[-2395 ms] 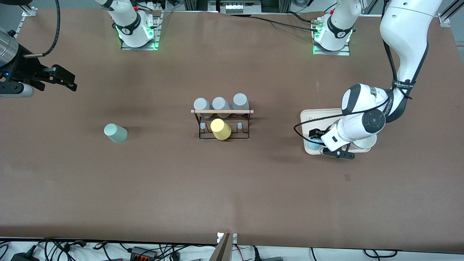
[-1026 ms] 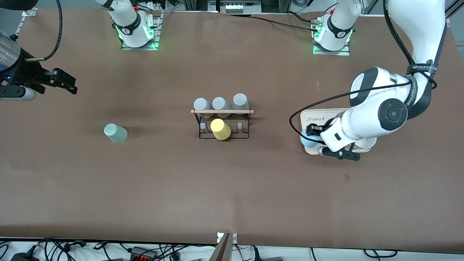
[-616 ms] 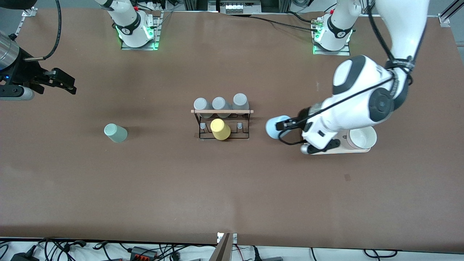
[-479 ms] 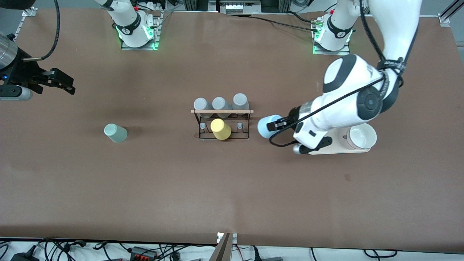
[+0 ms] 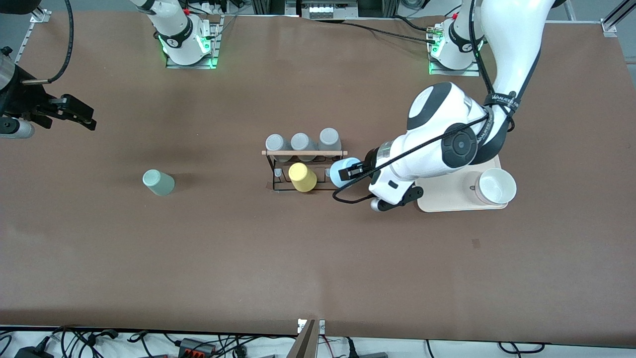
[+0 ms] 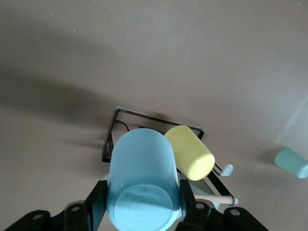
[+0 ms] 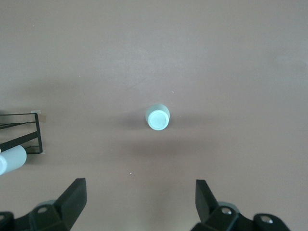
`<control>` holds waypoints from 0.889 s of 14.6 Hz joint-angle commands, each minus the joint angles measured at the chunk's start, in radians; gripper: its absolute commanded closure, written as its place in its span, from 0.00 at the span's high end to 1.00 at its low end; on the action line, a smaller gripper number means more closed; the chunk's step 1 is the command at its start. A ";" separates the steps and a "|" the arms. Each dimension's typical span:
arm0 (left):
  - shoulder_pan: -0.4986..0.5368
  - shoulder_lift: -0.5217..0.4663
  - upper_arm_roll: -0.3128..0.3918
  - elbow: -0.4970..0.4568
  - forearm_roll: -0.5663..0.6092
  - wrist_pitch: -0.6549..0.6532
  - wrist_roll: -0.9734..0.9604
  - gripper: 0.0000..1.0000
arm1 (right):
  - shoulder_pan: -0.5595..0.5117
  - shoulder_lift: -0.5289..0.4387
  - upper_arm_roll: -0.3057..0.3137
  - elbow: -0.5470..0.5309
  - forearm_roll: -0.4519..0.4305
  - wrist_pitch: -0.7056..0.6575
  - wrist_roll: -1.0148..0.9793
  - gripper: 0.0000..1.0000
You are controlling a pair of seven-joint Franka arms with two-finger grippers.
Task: Hang scattered cups on rack with three cups
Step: 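Hang the blue cup on the rack while the right gripper reaches the green cup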
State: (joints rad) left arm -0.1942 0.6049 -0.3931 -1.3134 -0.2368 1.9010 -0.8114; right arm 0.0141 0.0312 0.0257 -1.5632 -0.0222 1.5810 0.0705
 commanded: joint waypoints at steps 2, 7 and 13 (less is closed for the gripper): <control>-0.063 0.042 0.008 0.036 0.108 -0.003 -0.028 0.01 | -0.022 0.024 0.008 0.003 -0.009 -0.013 -0.012 1.00; -0.074 0.065 0.008 0.039 0.111 0.010 -0.045 0.01 | -0.017 0.168 0.011 -0.084 0.002 0.169 -0.017 1.00; -0.099 0.084 0.010 0.034 0.114 0.070 -0.045 0.01 | -0.028 0.259 0.011 -0.293 0.001 0.445 -0.049 1.00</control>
State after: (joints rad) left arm -0.2707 0.6652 -0.3917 -1.3105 -0.1486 1.9502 -0.8400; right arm -0.0014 0.3013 0.0257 -1.7974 -0.0216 1.9789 0.0449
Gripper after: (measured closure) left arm 0.357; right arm 0.000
